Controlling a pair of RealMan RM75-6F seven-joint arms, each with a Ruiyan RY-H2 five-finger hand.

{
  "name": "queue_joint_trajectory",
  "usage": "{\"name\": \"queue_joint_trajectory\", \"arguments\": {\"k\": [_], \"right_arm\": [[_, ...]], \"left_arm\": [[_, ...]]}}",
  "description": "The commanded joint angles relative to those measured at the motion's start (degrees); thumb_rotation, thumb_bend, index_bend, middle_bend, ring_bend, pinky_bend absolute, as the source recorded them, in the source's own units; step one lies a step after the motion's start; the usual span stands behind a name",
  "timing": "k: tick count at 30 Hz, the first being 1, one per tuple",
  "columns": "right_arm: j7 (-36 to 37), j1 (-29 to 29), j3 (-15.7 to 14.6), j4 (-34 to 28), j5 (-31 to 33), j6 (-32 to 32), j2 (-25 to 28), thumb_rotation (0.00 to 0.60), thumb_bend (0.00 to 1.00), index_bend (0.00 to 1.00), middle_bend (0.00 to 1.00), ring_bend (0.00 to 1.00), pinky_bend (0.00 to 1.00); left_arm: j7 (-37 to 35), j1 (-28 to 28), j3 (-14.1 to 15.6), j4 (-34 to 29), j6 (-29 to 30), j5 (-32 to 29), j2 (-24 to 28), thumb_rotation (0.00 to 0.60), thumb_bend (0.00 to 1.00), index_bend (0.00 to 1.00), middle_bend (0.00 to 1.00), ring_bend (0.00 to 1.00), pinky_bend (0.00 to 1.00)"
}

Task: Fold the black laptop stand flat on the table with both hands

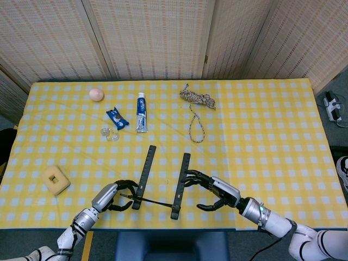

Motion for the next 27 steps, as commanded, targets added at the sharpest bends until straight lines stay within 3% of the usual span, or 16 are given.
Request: {"name": "queue_joint_trajectory", "arguments": {"k": [1, 27], "right_arm": [[0.1, -0.1, 0.0, 0.1, 0.0, 0.0, 0.0, 0.6, 0.34, 0.1, 0.2, 0.19, 0.03], [0.5, -0.7, -0.3, 0.4, -0.6, 0.5, 0.3, 0.6, 0.34, 0.1, 0.2, 0.19, 0.03]], "left_arm": [[0.1, 0.0, 0.0, 0.3, 0.0, -0.1, -0.3, 0.6, 0.44, 0.51, 0.32, 0.26, 0.21], [1.2, 0.6, 0.2, 0.6, 0.8, -0.8, -1.7, 0.6, 0.44, 0.58, 0.35, 0.28, 0.21]]}}
